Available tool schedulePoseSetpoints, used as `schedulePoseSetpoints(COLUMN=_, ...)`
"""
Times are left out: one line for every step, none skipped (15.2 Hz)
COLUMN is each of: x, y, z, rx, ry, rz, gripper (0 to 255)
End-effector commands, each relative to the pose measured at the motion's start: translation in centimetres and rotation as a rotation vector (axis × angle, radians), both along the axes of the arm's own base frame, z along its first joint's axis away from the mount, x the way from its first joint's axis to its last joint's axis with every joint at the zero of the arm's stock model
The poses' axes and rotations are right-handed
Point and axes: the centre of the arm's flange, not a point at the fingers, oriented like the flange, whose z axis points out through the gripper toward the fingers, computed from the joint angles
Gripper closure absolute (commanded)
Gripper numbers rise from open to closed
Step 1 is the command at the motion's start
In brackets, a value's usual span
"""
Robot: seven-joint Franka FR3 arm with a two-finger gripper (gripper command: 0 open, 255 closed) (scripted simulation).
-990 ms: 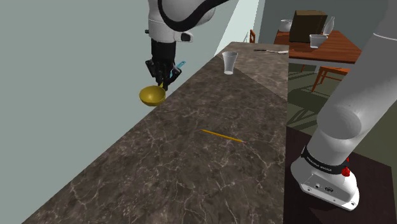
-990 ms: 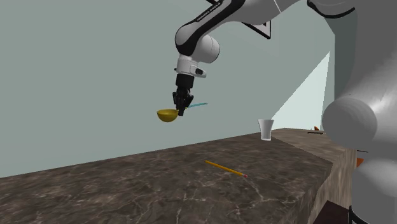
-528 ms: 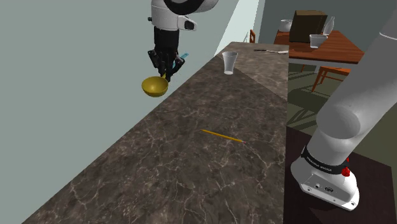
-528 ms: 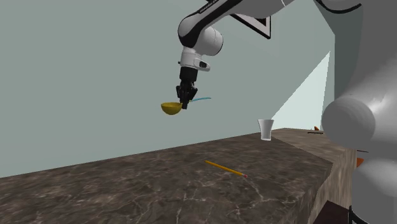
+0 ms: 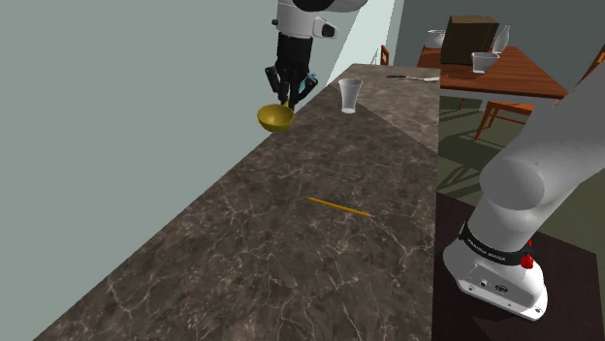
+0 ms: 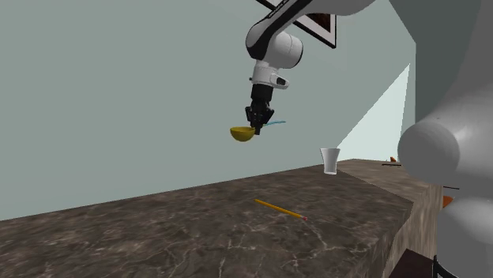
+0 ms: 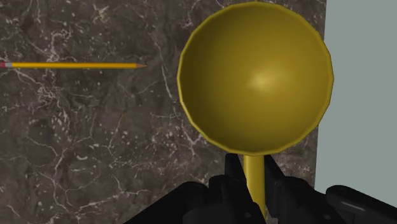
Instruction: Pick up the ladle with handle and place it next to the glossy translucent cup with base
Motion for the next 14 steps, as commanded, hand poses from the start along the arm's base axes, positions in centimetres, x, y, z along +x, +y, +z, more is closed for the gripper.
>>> schedulePoseSetpoints(x=-0.6, y=-2.7, z=-0.1, rx=0.001, ry=-0.001, rz=0.002, gripper=255)
schedulePoseSetpoints(x=-0.9, y=-3.9, z=-0.1, rx=0.001, ry=-0.001, rz=0.002, gripper=255)
schedulePoseSetpoints(x=-1.1, y=-5.2, z=-0.1, rx=0.001, ry=-0.001, rz=0.002, gripper=255)
schedulePoseSetpoints(x=-1.4, y=-6.5, z=-0.1, rx=0.001, ry=-0.001, rz=0.002, gripper=255)
schedulePoseSetpoints(x=-1.7, y=-7.8, z=-0.1, rx=0.001, ry=-0.001, rz=0.002, gripper=255)
schedulePoseSetpoints(x=-2.0, y=-9.1, z=-0.1, rx=0.001, ry=-0.001, rz=0.002, gripper=255)
schedulePoseSetpoints(x=-2.3, y=-10.4, z=-0.1, rx=0.001, ry=-0.001, rz=0.002, gripper=255)
schedulePoseSetpoints(x=-2.5, y=-11.7, z=-0.1, rx=0.001, ry=-0.001, rz=0.002, gripper=255)
schedulePoseSetpoints(x=-2.8, y=-13.0, z=-0.1, rx=0.001, ry=-0.001, rz=0.002, gripper=255)
schedulePoseSetpoints(x=-3.1, y=-14.3, z=-0.1, rx=0.001, ry=-0.001, rz=0.002, gripper=255)
schedulePoseSetpoints(x=-3.4, y=-15.6, z=-0.1, rx=0.001, ry=-0.001, rz=0.002, gripper=255)
schedulePoseSetpoints(x=-3.6, y=-16.8, z=-0.1, rx=0.001, ry=-0.001, rz=0.002, gripper=255)
schedulePoseSetpoints(x=-3.9, y=-18.1, z=-0.1, rx=0.001, ry=-0.001, rz=0.002, gripper=255)
schedulePoseSetpoints(x=-4.2, y=-19.4, z=-0.1, rx=0.001, ry=-0.001, rz=0.002, gripper=255)
